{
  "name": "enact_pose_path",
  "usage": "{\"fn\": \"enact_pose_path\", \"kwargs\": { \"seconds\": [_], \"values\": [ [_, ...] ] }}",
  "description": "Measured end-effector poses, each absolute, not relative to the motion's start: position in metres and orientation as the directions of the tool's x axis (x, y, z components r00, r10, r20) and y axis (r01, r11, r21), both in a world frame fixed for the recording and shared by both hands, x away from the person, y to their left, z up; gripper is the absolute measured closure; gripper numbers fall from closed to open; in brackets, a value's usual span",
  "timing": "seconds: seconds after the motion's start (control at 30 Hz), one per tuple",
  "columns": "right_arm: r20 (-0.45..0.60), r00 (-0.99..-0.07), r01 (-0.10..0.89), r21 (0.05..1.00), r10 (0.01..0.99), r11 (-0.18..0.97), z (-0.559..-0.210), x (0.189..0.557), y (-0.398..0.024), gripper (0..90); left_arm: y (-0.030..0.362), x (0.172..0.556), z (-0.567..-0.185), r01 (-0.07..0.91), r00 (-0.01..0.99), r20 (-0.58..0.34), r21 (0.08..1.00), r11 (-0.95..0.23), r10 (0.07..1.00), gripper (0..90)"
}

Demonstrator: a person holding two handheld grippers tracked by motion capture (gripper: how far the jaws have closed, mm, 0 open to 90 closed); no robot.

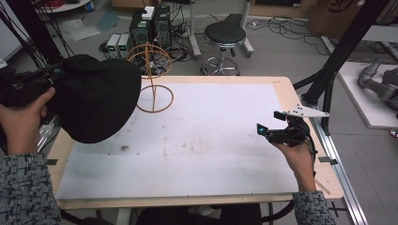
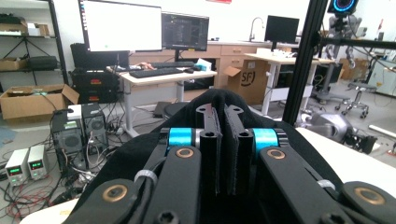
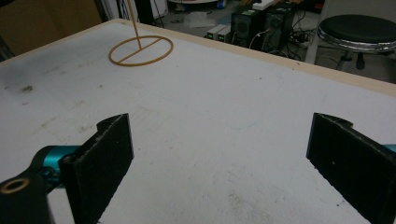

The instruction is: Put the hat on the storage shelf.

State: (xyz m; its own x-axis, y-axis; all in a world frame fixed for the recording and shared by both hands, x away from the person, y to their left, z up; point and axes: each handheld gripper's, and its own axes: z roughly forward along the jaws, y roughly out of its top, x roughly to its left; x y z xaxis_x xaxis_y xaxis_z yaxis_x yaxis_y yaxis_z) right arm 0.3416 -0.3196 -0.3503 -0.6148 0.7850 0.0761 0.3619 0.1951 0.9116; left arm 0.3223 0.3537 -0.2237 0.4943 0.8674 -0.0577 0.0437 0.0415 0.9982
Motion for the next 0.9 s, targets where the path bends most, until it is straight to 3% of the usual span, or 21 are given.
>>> {"fn": "enact_pose_path", "kwargs": {
  "seconds": [0.9],
  "values": [
    [0.085, -0.617, 0.358, 0.915, 0.782, 0.183, -0.350, 0.339, -0.325, 7.0, 0.332, 0.370, -0.191, -0.016, 0.468, -0.065, 0.997, 0.082, 0.881, 85.5]
  ]
}}
